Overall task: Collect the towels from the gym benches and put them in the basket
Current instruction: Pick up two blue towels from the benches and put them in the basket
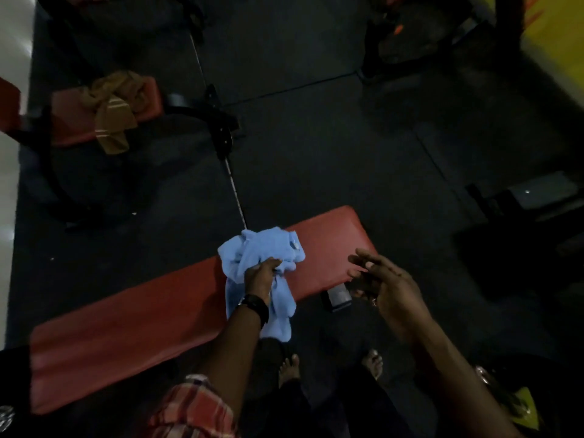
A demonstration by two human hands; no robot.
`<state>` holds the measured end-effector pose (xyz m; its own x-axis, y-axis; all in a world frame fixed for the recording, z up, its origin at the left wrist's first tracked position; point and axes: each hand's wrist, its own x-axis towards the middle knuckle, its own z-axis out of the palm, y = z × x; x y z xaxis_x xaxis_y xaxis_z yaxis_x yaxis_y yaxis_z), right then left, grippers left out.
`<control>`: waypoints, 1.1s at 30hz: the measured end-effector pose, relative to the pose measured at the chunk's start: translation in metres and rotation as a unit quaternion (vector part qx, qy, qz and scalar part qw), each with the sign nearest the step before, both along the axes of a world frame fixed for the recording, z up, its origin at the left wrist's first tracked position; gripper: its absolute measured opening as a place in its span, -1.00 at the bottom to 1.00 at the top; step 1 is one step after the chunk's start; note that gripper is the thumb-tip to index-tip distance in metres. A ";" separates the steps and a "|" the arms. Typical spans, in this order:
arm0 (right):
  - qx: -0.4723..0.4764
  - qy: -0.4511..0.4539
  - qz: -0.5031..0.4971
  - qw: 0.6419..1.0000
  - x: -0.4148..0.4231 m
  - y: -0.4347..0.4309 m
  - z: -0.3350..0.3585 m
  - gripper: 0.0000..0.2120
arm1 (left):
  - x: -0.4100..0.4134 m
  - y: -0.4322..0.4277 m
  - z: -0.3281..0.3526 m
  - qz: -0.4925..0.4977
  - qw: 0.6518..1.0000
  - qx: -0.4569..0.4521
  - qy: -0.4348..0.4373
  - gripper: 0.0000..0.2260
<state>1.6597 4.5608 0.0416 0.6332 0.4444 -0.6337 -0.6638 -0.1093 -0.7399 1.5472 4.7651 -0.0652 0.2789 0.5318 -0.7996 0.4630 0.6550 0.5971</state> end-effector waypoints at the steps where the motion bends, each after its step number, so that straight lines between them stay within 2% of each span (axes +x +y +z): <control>1: 0.013 -0.005 -0.006 1.000 0.010 -0.008 0.005 -0.72 | 0.013 -0.011 0.010 0.010 1.000 0.010 -0.004 -0.62; 4: 0.039 -0.008 -0.013 0.999 0.039 -0.028 0.017 -0.73 | 0.047 -0.037 0.036 0.006 0.999 0.045 -0.007 -0.63; 7: 0.054 -0.002 -0.018 0.998 0.076 -0.056 0.031 -0.73 | 0.086 -0.074 0.069 -0.032 0.992 0.120 -0.006 -0.85; 9: 0.071 -0.013 -0.023 0.997 0.106 -0.080 0.037 -0.72 | 0.113 -0.107 0.094 -0.061 0.989 0.128 -0.039 -0.94; 12: 0.054 -0.077 0.003 0.996 0.142 -0.112 0.042 -0.71 | 0.155 -0.151 0.126 -0.076 0.990 0.065 -0.104 -0.94; 14: 0.017 -0.128 0.055 0.990 0.160 -0.132 0.044 -0.60 | 0.180 -0.174 0.147 -0.075 0.985 0.040 -0.150 -0.94; 17: -0.018 -0.161 0.165 0.973 0.188 -0.164 0.042 -0.16 | 0.218 -0.205 0.180 -0.066 0.973 -0.077 -0.206 -0.88; 18: -0.012 -0.161 0.192 0.968 0.194 -0.170 0.040 -0.06 | 0.228 -0.212 0.192 -0.061 0.963 -0.134 -0.227 -0.83; 19: -0.004 -0.165 0.210 0.964 0.203 -0.176 0.039 -0.06 | 0.243 -0.221 0.203 -0.062 0.950 -0.178 -0.247 -0.78; 20: -0.005 -0.179 0.225 0.958 0.208 -0.177 0.037 -0.17 | 0.255 -0.227 0.211 -0.062 0.942 -0.198 -0.263 -0.77; 22: -0.048 -0.231 0.224 0.946 0.226 -0.181 0.038 -0.60 | 0.288 -0.239 0.219 -0.077 0.936 -0.188 -0.287 -0.77; 23: -0.067 -0.255 0.206 0.942 0.237 -0.183 0.039 -0.69 | 0.303 -0.243 0.221 -0.087 0.932 -0.170 -0.308 -0.72; 25: -0.091 -0.260 0.126 0.953 0.270 -0.196 0.042 -0.66 | 0.340 -0.251 0.215 -0.111 0.935 -0.100 -0.321 -0.76; 26: -0.094 -0.256 0.081 0.959 0.290 -0.205 0.046 -0.65 | 0.360 -0.254 0.207 -0.136 0.938 -0.043 -0.315 -0.86; 27: -0.089 -0.253 0.041 0.963 0.308 -0.215 0.051 -0.68 | 0.375 -0.255 0.197 -0.181 0.932 0.019 -0.313 -0.85; 28: -0.082 -0.254 0.001 0.964 0.325 -0.224 0.057 -0.74 | 0.389 -0.257 0.186 -0.250 0.912 0.076 -0.316 -0.69; 29: -0.070 -0.259 -0.044 0.962 0.346 -0.233 0.064 -0.79 | 0.408 -0.261 0.174 -0.337 0.874 0.122 -0.329 -0.48; 31: -0.019 -0.260 -0.113 0.959 0.384 -0.244 0.078 -0.84 | 0.446 -0.275 0.160 -0.492 0.776 0.165 -0.359 -0.13; 32: 0.013 -0.250 -0.138 0.958 0.401 -0.246 0.084 -0.81 | 0.462 -0.285 0.156 -0.538 0.738 0.173 -0.370 -0.04; 33: 0.036 -0.234 -0.161 0.958 0.421 -0.247 0.090 -0.76 | 0.481 -0.296 0.152 -0.558 0.725 0.164 -0.368 -0.03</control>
<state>2.0803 4.3135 0.1315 0.9519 0.2106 -0.2224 -0.2485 0.1067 -0.9627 2.0280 4.4692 0.0867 0.9693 -0.2259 -0.0965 0.0715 -0.1166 0.9906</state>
